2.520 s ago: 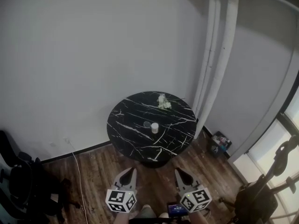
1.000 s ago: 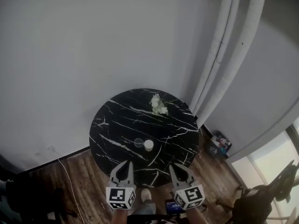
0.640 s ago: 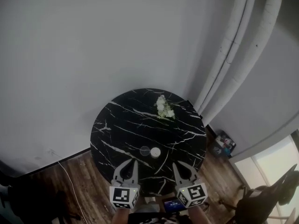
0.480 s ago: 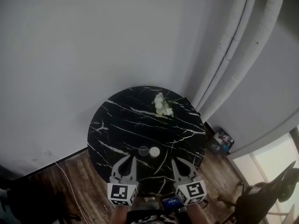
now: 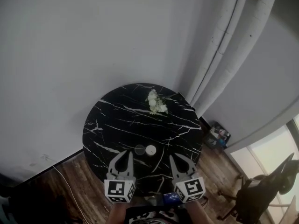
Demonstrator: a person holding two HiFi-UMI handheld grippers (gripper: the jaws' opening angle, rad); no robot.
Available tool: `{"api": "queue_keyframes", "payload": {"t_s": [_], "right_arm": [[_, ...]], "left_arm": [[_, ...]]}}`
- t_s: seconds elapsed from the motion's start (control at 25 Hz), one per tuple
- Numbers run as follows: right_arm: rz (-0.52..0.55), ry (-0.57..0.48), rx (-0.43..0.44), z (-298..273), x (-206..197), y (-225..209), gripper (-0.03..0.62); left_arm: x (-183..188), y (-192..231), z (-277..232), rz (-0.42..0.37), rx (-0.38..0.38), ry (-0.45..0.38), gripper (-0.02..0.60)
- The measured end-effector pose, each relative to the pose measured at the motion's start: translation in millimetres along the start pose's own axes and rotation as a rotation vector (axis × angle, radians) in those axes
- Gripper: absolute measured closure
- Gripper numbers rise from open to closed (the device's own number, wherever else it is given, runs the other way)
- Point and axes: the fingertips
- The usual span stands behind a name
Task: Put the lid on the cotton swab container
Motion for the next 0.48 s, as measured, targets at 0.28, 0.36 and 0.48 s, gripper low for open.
{"api": "queue_keyframes", "payload": {"t_s": [0.28, 0.36, 0.48], "right_arm": [[0.007, -0.015, 0.028, -9, 3, 3, 0.574], [0.027, -0.004, 0.027, -10, 4, 2, 0.574], [0.033, -0.01, 0.021, -13, 3, -3, 0.574]], "left_arm": [[8, 3, -7, -0.016, 0.004, -0.008, 0.567], [11, 3, -8, -0.022, 0.004, -0.01, 0.567], [11, 4, -10, -0.02, 0.0, -0.011, 0.567]]}}
Point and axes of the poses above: the fingertips, and each gripper's own axes: z backward along the fingers, y to its left, x out of its top, and after that the axes turned 3 degrees about -y, right-handed
